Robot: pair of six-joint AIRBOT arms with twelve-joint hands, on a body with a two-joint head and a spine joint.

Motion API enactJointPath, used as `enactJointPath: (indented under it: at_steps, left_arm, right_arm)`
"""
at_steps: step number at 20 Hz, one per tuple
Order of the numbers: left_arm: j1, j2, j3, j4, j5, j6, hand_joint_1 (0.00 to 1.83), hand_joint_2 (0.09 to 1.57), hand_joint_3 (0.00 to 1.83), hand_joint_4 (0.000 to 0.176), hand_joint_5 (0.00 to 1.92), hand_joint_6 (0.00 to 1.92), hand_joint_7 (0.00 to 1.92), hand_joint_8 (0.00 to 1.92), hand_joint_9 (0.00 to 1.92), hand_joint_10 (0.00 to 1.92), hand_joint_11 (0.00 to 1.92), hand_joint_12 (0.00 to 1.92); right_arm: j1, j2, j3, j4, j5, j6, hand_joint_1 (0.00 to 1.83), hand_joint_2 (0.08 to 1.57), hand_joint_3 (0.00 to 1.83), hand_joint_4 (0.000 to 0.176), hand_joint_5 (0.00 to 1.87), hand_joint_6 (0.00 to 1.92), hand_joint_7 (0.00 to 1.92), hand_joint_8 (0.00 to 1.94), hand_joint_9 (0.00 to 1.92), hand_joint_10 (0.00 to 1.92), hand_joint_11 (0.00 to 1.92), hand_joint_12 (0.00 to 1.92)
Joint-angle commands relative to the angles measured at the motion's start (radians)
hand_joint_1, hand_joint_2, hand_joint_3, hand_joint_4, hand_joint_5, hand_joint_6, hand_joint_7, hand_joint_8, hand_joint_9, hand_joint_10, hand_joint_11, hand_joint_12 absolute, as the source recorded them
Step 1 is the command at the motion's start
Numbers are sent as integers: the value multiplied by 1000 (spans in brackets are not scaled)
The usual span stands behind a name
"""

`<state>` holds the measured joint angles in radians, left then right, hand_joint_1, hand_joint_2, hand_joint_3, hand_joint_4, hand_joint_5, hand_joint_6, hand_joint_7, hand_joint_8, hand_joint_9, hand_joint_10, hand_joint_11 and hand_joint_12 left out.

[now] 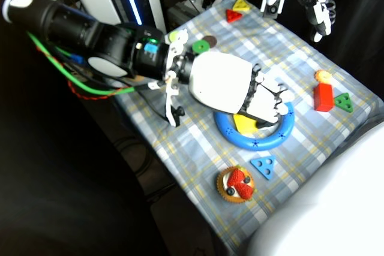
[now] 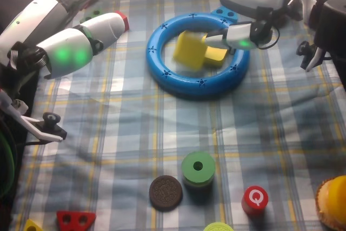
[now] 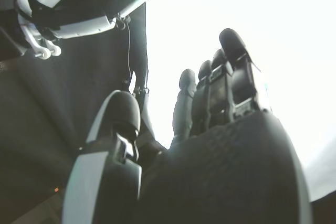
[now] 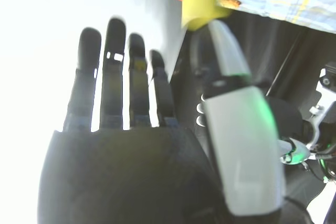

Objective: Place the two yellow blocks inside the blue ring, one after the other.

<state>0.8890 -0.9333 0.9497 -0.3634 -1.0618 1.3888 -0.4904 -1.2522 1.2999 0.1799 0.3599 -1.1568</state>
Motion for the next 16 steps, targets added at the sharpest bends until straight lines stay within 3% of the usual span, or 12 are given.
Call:
enactJointPath:
  at_steps: [1,3,4,5,7,8,10,12,13,14,15,16]
  left_arm:
    - [-7,-6,5,16,-115,-10,321,1417,1,16,194,2,98,2,63,2,0,234]
    - [-6,-6,4,16,-118,-10,281,1420,2,24,186,0,97,2,67,4,0,240]
    - [-5,-6,3,16,-119,-11,293,1418,0,29,191,2,99,2,68,4,0,239]
    - [-4,-5,2,16,-122,-11,274,1424,2,35,175,8,74,12,31,21,0,47]
    - [1,0,-3,16,-131,-13,288,1426,2,34,167,6,60,6,15,20,0,1]
    - [4,3,-6,16,-138,-14,271,1428,2,26,166,5,61,5,20,20,0,0]
    - [11,9,-11,16,-149,-17,267,1426,1,35,163,3,68,7,29,23,1,1]
    - [18,15,-16,15,-165,-20,304,1423,0,41,159,1,84,8,33,20,24,16]
    - [21,17,-19,15,-174,-23,327,1427,0,39,150,0,83,5,28,15,22,23]
    - [23,19,-20,16,-182,-27,380,1426,1,33,130,5,82,2,40,5,4,217]
    - [25,21,-21,16,-193,-31,426,1426,0,9,137,5,94,2,52,5,0,380]
    - [27,23,-22,15,-203,-37,453,1421,0,9,143,4,104,2,73,10,0,562]
  right_arm:
    - [17,0,-6,-6,112,-3,759,1206,0,82,7,0,154,0,50,537,0,1209]
    - [17,26,-27,-6,122,-3,707,1205,1,85,0,0,60,7,22,315,0,983]
    - [17,29,-45,-6,135,-3,669,1213,1,76,0,0,30,4,26,228,0,854]
    - [17,36,-68,-6,154,-3,647,1220,3,60,0,0,15,1,34,210,0,830]
    - [14,89,-113,-6,191,-3,627,1224,4,55,0,0,1,0,10,195,0,829]
    - [7,123,-141,-6,221,-3,597,1223,1,53,0,0,0,0,1,73,0,799]
    - [-16,178,-191,-6,276,-3,540,1256,1,42,0,0,0,0,0,2,0,449]
    - [-51,236,-245,-5,351,-2,446,1245,0,64,0,0,0,0,0,0,0,585]
    - [-75,273,-278,-5,397,-2,438,1254,0,59,0,0,0,0,20,8,0,765]
    - [-96,300,-301,-5,434,-2,449,1269,2,66,0,0,0,0,3,1,0,523]
    - [-122,334,-325,-5,471,0,461,1279,2,73,0,0,0,0,0,0,0,314]
    - [-148,360,-344,-1,511,4,445,1277,1,69,0,0,0,0,0,0,0,207]
